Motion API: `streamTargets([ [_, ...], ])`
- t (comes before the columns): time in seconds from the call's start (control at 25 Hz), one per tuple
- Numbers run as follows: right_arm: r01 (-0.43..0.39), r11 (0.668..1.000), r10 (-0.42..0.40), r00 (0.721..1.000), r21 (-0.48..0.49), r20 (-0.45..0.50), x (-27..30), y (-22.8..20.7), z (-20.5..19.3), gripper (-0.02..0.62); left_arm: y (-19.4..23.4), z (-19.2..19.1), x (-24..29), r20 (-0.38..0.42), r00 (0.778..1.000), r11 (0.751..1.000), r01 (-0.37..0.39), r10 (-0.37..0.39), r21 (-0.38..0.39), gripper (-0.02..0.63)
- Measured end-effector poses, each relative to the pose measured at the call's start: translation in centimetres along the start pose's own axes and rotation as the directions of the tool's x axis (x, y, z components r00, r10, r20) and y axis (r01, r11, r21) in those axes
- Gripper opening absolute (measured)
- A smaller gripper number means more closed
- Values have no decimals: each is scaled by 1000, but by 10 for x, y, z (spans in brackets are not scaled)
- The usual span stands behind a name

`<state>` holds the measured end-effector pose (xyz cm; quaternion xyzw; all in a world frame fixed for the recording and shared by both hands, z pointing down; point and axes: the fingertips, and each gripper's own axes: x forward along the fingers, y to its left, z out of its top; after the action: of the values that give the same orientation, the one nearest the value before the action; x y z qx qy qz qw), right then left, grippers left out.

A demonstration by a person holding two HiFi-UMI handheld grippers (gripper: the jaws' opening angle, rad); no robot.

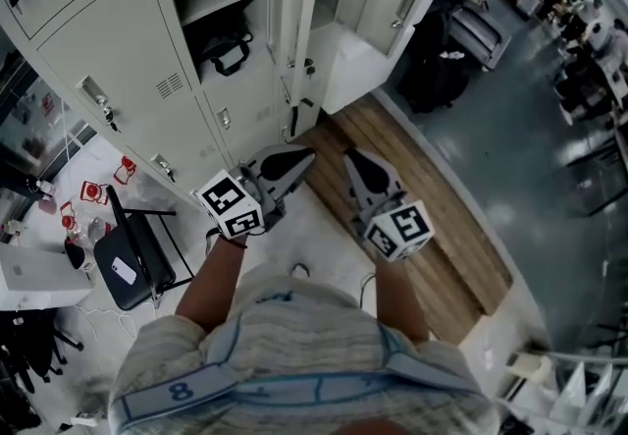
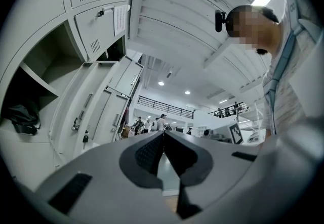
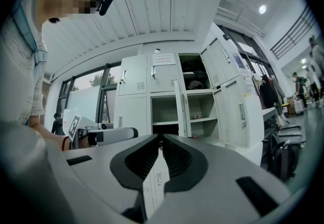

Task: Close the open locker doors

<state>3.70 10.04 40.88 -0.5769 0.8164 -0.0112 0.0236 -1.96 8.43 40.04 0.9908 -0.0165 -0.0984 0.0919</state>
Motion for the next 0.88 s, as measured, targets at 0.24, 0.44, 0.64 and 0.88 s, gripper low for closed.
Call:
streamTargets([
  [0.24, -25, 1000, 25, 1000, 4, -8, 13, -9, -1, 5, 13, -1, 7, -4, 1000, 1000, -13, 13, -5, 5],
  [0.44, -24, 1000, 24, 1000, 12, -9, 27, -22, -5, 5, 31, -2, 16, -14, 1000, 1000, -11, 11, -9, 5],
  [0.64, -11, 1000, 11, 1000, 17, 2, 48, -43, -2, 4, 58, -1, 29, -23, 1000, 1000, 4, -5, -25, 5],
  [0.88, -24, 1000, 24, 1000, 14, -15, 81, -59, -2, 5, 86, 3, 40, -37, 999, 1000, 25, -26, -16, 5],
])
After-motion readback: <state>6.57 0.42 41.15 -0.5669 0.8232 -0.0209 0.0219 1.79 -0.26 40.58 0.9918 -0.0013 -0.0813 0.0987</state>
